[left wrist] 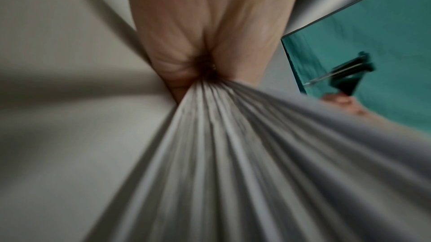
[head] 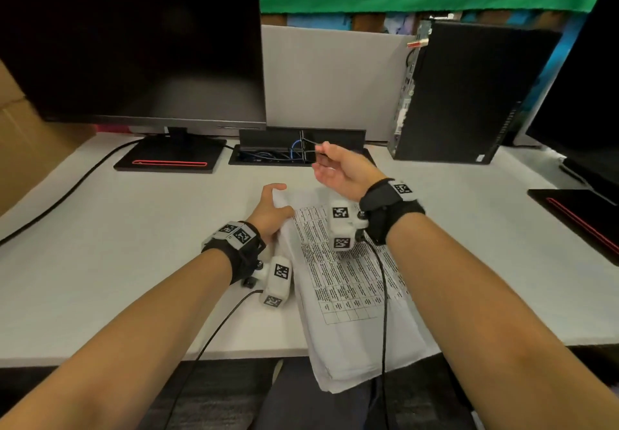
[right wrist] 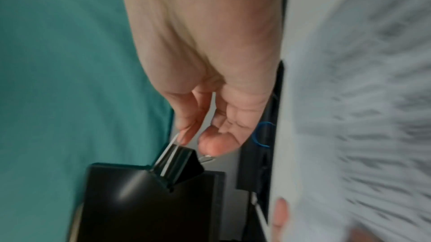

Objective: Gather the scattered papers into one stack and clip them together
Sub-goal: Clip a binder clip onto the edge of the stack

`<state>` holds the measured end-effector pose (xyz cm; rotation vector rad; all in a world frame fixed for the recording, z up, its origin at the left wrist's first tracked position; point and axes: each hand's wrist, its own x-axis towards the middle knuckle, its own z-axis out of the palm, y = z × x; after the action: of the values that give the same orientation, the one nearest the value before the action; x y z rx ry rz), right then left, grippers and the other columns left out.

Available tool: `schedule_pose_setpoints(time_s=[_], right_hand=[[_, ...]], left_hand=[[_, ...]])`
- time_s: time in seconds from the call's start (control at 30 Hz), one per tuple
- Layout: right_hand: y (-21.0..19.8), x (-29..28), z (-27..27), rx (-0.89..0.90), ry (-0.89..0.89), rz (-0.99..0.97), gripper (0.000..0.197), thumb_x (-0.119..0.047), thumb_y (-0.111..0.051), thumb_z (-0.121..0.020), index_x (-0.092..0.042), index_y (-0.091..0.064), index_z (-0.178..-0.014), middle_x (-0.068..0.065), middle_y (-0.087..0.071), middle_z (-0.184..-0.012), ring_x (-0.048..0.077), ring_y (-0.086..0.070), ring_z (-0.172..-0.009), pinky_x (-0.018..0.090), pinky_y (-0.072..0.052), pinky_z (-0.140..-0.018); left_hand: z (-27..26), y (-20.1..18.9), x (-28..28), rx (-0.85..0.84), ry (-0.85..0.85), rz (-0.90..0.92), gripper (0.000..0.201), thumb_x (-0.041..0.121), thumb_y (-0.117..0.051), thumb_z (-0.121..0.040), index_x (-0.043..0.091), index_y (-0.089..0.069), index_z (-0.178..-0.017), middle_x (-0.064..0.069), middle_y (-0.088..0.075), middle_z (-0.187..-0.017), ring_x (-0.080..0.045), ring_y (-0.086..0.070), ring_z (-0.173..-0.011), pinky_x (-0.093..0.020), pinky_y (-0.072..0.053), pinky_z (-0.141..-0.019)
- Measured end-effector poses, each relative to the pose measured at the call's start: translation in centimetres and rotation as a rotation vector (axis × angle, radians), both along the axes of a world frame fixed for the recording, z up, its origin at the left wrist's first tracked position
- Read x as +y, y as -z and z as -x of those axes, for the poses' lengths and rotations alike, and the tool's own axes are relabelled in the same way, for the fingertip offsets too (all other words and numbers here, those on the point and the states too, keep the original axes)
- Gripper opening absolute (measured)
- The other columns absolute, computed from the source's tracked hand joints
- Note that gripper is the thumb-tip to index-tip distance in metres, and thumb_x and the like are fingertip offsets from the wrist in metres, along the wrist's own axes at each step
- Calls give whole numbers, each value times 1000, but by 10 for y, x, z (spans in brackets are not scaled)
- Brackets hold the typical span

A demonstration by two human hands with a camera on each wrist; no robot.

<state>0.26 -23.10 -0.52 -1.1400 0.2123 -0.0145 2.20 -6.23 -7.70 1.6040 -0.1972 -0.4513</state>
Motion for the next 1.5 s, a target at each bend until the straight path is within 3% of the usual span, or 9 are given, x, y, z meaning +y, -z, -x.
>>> schedule_pose_setpoints(time_s=[0.13,0.37,0.5,0.63,0.77,0.9,1.13,1.33,1.5], right_hand=[[73,-6,-7,-10,-1,-198,20,-16,-43,-103,-7,-60,-98,15,-66,-110,25,-63,-103,37,-47,-102],[88,-17,-11,-72,-58,-270,15,-17,-42,-103,-6,-52,-100,26,-62,-120,30,-63,-112,39,-46,-105],[84,-9,-6,-123,-172,-118,18,-16,-43,-103,-6,-57,-99,21,-63,-118,28,-62,-111,35,-51,-100],[83,-1,-9,-119,-190,73,17,-8,-48,-100,-2,-63,-95,14,-66,-108,22,-61,-109,29,-50,-101],[74,9,-13,-50,-130,170,20,-26,-63,-88,-7,-62,-95,4,-62,-86,17,-59,-85,27,-49,-85],[61,29,-31,180,149,738,64,-64,-49,-87,-6,-70,-101,8,-71,-92,25,-66,-89,36,-49,-84],[60,33,-41,261,221,1040,46,-39,-38,-96,-3,-65,-85,10,-64,-88,27,-57,-82,28,-36,-64],[72,11,-41,228,320,737,27,-41,-41,-87,-23,-55,-71,5,-59,-92,17,-52,-84,37,-51,-93],[44,-16,-30,198,475,854,25,-33,-42,-94,-18,-59,-84,6,-55,-87,20,-48,-80,29,-46,-78]], left_hand=[[-1,3,0,-9,-33,7,46,-1,-55,-88,26,-35,-118,-16,-45,-117,-31,-54,-101,-48,-51,-90],[1,6,3,13,-7,112,40,-1,-34,-97,31,-47,-118,-15,-57,-106,-22,-61,-79,-30,-54,-60],[2,4,-3,-3,48,46,9,21,-56,-94,16,-60,-100,-11,-65,-106,-21,-63,-90,-34,-52,-79],[-2,7,-5,-64,53,-52,39,44,-64,-84,12,-62,-107,-11,-69,-110,-24,-66,-100,-44,-51,-94],[-5,14,-3,-157,56,-111,29,42,-59,-86,24,-65,-108,-6,-70,-110,-24,-64,-106,-49,-45,-101],[1,6,-6,-162,70,-85,7,23,-55,-95,27,-61,-97,-5,-68,-103,-24,-63,-102,-45,-45,-101],[-3,12,-6,-156,52,-116,14,25,-57,-94,18,-56,-82,-14,-65,-98,-28,-61,-94,-43,-48,-94],[-2,9,-4,-117,16,-47,27,4,-44,-98,18,-67,-97,-10,-63,-118,-16,-63,-93,-26,-53,-79],[9,-15,-1,-233,-48,-1,35,2,-44,-97,24,-71,-101,-4,-61,-119,-16,-65,-90,-27,-58,-77]])
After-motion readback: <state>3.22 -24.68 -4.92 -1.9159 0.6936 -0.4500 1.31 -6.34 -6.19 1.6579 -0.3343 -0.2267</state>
